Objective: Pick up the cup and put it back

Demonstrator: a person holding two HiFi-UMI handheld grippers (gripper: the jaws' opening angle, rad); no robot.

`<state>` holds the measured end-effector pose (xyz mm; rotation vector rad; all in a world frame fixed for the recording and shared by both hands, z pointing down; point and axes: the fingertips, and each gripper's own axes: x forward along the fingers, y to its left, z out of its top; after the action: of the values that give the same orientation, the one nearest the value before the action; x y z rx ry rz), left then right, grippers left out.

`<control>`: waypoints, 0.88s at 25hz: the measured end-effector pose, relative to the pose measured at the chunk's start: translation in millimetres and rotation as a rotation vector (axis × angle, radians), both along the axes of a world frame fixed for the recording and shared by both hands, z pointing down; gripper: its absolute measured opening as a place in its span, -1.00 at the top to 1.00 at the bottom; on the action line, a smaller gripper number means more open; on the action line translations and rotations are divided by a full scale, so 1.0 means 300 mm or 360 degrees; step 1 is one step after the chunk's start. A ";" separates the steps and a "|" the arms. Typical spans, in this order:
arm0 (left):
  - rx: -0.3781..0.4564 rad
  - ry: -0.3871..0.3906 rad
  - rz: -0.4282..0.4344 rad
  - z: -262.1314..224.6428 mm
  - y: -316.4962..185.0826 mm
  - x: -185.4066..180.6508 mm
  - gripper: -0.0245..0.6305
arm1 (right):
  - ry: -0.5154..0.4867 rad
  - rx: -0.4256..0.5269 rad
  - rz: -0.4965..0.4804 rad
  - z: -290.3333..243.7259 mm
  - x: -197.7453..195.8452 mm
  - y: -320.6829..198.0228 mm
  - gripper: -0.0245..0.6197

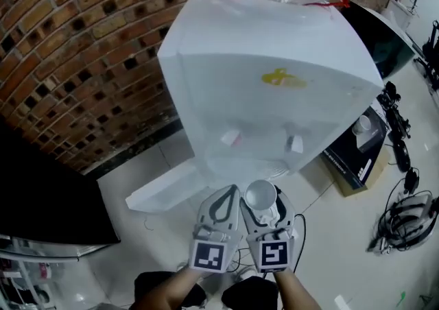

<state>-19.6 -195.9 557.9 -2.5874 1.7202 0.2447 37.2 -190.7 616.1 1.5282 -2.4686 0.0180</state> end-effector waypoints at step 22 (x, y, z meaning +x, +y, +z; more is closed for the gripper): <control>-0.0041 -0.0052 -0.0050 0.706 -0.166 -0.024 0.92 | -0.0167 0.0063 0.0122 0.832 -0.007 -0.319 -0.12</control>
<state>-26.9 -245.8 769.8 -2.5647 1.7630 0.1795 35.2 -286.5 865.6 1.6784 -2.5026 0.0646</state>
